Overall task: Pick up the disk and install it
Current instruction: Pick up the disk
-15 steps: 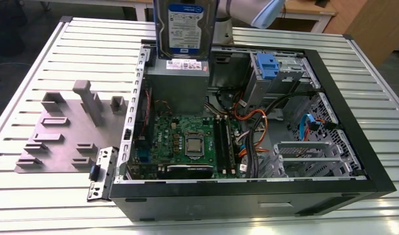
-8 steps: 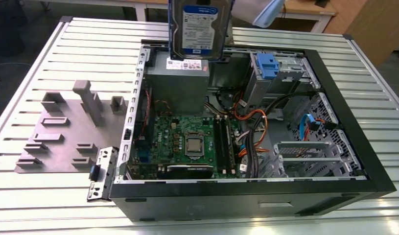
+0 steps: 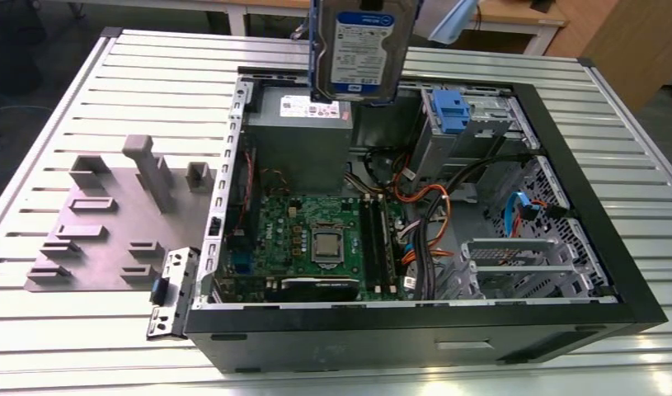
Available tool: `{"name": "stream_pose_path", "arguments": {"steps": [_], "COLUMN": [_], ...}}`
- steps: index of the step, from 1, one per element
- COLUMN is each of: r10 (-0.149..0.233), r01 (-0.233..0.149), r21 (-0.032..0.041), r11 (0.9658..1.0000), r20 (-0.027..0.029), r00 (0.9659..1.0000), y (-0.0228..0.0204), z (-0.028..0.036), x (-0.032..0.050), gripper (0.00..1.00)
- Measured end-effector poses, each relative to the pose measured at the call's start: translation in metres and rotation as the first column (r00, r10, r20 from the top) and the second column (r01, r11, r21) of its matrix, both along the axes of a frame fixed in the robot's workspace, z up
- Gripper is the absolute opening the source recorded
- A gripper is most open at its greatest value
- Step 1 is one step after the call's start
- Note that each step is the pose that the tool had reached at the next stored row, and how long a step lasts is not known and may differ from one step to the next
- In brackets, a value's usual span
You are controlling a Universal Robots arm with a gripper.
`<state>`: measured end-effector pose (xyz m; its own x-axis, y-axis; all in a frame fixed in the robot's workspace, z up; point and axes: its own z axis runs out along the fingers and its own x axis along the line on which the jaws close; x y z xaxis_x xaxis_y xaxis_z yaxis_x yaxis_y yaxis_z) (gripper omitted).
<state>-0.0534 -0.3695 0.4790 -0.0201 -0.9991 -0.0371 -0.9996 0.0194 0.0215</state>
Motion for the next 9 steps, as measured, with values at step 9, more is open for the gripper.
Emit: {"name": "stream_pose_path", "arguments": {"steps": [9], "r10": [0.000], "r01": [0.000], "r21": [0.0001], "r11": [1.0000], "r20": [0.0001], "r00": [1.0000], "y": [-0.0001], "z": [-0.0003], "x": [0.0282], "gripper": [0.35]}}
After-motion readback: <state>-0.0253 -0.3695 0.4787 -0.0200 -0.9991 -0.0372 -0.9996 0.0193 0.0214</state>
